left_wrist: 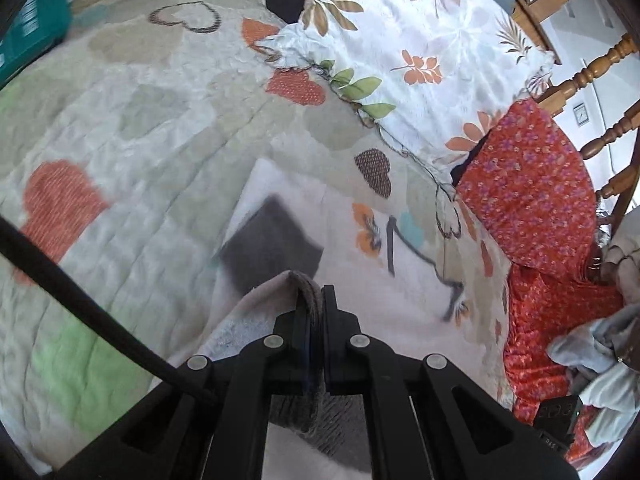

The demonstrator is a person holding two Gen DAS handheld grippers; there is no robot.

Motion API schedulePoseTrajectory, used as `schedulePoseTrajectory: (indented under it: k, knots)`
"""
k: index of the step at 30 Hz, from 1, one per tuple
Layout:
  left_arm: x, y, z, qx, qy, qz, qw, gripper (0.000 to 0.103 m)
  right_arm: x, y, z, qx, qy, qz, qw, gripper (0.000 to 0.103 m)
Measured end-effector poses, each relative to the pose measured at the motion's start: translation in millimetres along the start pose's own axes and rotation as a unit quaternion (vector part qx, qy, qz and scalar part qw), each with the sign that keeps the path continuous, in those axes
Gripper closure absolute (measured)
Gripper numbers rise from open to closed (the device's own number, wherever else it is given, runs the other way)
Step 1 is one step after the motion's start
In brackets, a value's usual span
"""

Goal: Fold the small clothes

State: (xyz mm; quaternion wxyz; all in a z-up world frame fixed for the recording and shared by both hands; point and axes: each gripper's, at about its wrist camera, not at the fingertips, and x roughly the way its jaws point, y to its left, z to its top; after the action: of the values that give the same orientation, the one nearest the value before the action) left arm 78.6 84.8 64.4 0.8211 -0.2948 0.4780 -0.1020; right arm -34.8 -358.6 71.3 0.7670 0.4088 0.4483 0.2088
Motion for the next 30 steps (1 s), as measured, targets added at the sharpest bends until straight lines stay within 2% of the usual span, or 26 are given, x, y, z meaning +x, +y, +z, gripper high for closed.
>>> schedulePoseTrajectory:
  k: [3, 6, 8, 10, 20, 24, 28, 30]
  knots:
    - [21, -7, 22, 0.000, -0.010, -0.002, 0.9999, 0.098, 9, -21, 31, 0.039, -0.012, 0.029, 0.999, 0.094]
    - [26, -3, 34, -0.018, -0.033, -0.001, 0.9993, 0.085, 7, -56, 49, 0.099, -0.049, 0.029, 0.993, 0.085]
    - [25, 1, 38, -0.043, -0.035, -0.022, 0.9983, 0.065, 2, -73, 52, 0.129, -0.063, 0.036, 0.989, 0.065]
    - [23, 3, 38, -0.055, -0.042, -0.030, 0.9971, 0.052, -2, -76, 56, 0.130, -0.074, 0.033, 0.988, 0.049]
    - [15, -1, 7, -0.006, -0.017, 0.004, 0.9998, 0.049, -24, -68, 62, 0.110, -0.110, 0.051, 0.987, 0.048]
    - [8, 1, -2, 0.026, -0.016, 0.026, 0.9992, 0.048, -35, -52, 55, 0.062, -0.112, -0.005, 0.992, 0.046]
    - [3, -1, -9, 0.061, -0.025, 0.056, 0.9962, 0.048, -33, -12, 35, -0.046, -0.087, -0.069, 0.993, 0.046]
    - [2, -2, -13, 0.074, -0.025, 0.067, 0.9947, 0.048, -29, 4, 22, -0.091, -0.078, -0.075, 0.990, 0.049]
